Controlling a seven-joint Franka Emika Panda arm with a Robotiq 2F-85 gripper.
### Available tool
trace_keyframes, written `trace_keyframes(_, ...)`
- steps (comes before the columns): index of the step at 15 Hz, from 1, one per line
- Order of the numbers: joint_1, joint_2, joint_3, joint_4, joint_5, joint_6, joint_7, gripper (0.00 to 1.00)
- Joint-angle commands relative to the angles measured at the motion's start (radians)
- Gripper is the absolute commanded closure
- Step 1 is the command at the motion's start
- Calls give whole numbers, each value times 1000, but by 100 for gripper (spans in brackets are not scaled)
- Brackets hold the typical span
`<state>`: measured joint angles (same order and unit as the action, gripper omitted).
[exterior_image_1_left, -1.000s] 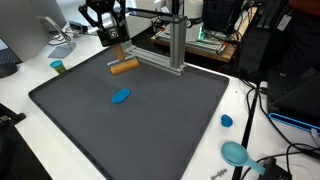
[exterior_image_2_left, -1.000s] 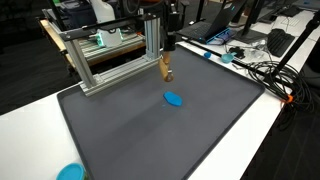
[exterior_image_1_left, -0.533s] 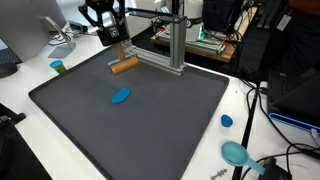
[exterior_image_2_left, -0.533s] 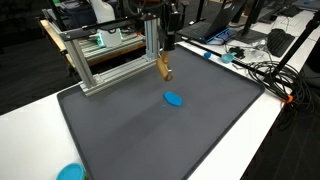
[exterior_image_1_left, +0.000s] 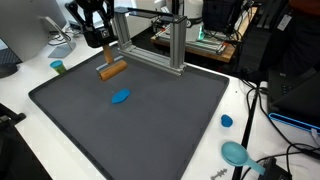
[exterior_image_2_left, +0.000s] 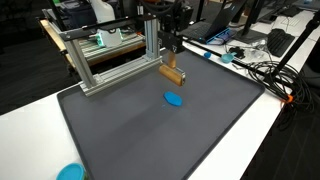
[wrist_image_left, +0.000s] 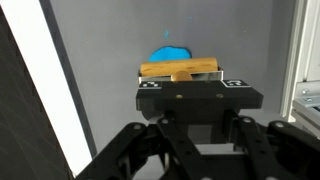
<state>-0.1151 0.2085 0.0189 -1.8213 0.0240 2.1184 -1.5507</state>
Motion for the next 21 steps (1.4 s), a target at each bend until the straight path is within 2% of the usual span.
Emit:
trace_keyframes(1, -31, 69, 2, 51, 103, 98, -112, 79)
trace_keyframes(3, -46, 115, 2, 73, 151, 89, -101, 79)
trace_keyframes(4, -27, 69, -3, 22, 98, 91, -73, 79)
trace_keyframes(5, -32, 85, -3, 25, 100, 92, -73, 54)
trace_keyframes(7, -31, 93, -2, 24, 99, 92, -72, 54)
trace_keyframes(8, -29, 92, -2, 25, 99, 92, -72, 79)
trace_keyframes(9, -25, 96, -3, 11, 81, 125, -86, 79)
trace_keyframes(12, -29, 120, -5, -3, 60, 97, -96, 79)
trace_keyframes(21, -43, 137, 14, -56, 86, 173, -186, 79)
